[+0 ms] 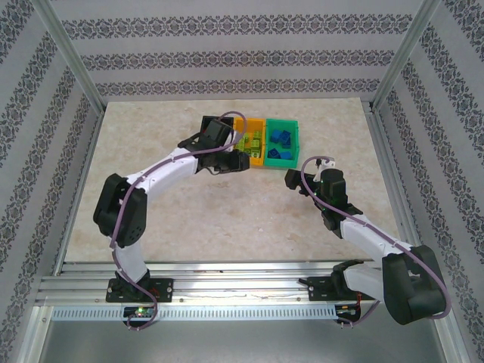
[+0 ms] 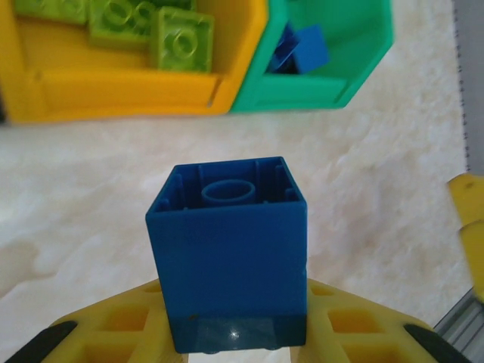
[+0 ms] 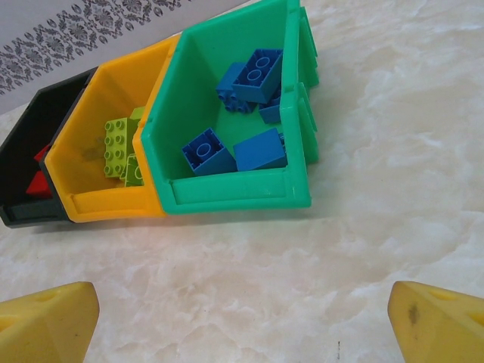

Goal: Sort the legos into containers by color
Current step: Place the lego in the container.

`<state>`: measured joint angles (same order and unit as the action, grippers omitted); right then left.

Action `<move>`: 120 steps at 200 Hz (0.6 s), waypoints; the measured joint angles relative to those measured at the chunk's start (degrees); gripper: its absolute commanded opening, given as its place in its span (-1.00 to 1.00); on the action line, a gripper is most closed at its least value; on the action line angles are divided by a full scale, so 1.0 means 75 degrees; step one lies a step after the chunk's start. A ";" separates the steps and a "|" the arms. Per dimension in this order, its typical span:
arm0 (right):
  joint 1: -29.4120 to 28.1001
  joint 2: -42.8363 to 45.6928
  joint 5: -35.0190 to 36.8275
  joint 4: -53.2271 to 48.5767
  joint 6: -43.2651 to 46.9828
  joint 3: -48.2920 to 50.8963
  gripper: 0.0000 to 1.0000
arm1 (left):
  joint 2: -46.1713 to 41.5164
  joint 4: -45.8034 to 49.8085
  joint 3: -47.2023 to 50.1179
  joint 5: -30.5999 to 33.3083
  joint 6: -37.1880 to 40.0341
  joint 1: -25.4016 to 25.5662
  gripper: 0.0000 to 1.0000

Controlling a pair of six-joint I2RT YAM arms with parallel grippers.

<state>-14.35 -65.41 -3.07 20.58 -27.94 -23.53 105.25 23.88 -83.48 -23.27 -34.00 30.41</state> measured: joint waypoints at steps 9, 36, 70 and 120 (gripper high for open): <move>0.0029 0.0000 -0.0006 0.0000 -0.0003 0.0000 0.97 | 0.0143 -0.0017 -0.0268 -0.0041 -0.0006 0.0000 -0.31; 0.0050 0.0000 -0.0032 0.0000 -0.0003 0.0000 0.97 | 0.0667 -0.0061 -0.1145 -0.0131 -0.0055 0.0012 -0.32; 0.0099 0.0000 -0.0058 0.0003 -0.0006 0.0000 0.96 | 0.1378 -0.0122 -0.2174 -0.0309 -0.0163 0.0082 -0.31; 0.0099 0.0000 -0.0061 0.0003 -0.0006 0.0000 0.96 | 0.2471 -0.0166 -0.3774 -0.0481 -0.0309 0.0096 -0.30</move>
<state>-13.61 -65.41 -3.53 20.60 -27.99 -23.53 123.79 22.63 -111.79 -26.87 -36.32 31.14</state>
